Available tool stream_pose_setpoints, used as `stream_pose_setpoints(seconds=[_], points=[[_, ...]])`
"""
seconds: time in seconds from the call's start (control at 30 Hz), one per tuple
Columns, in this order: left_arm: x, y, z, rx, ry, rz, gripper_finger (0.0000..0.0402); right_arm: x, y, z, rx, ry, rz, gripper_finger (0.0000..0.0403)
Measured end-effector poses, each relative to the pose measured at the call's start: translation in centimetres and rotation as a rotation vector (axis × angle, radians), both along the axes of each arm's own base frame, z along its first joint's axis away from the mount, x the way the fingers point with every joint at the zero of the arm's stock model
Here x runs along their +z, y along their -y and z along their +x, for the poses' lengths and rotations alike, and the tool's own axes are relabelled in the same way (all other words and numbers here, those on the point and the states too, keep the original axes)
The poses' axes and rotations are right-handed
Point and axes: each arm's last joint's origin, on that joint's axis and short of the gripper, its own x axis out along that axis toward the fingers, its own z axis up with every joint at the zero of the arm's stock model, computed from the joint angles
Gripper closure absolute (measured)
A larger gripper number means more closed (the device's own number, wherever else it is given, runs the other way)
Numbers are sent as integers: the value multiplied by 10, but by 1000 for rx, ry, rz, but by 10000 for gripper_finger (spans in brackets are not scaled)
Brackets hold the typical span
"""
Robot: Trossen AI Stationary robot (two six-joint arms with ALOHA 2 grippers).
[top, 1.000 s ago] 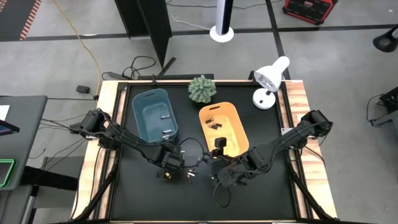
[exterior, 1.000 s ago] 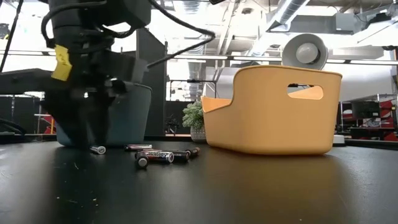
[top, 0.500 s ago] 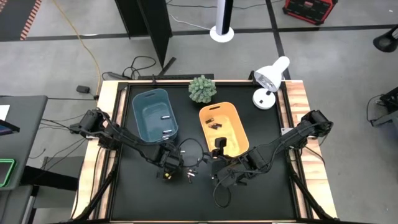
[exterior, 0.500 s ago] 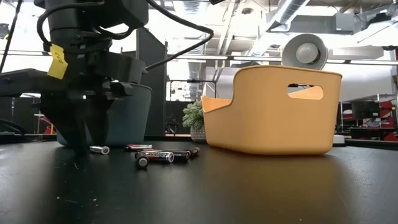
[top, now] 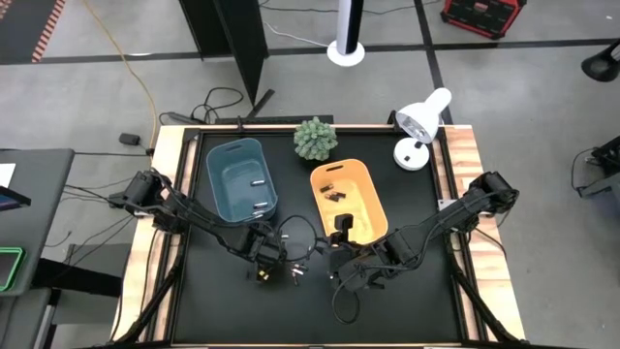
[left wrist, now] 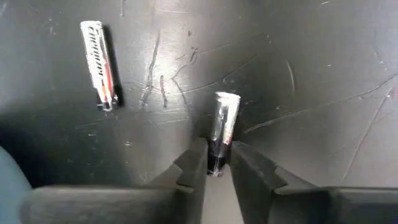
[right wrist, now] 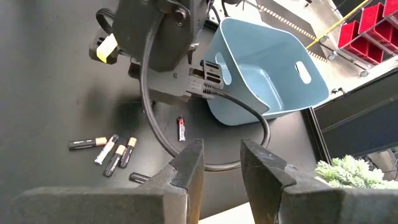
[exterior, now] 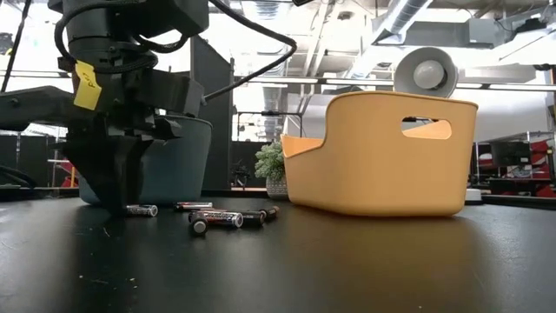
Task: Sort batteries
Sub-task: Put the silver battery into the blue bin
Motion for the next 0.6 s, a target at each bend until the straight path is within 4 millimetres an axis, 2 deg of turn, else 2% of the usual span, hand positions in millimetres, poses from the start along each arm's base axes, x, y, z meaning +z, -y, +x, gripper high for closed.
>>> stream_pose_setpoints(seconds=[0.13,0.33,0.6], points=[[0,1,0,3,0,1,385,0,0,0,0,0,0,281],[14,6,-2,-10,27,44,385,0,0,0,0,-1,-1,281],[64,9,-9,-33,188,46,385,0,0,0,0,0,0,281]])
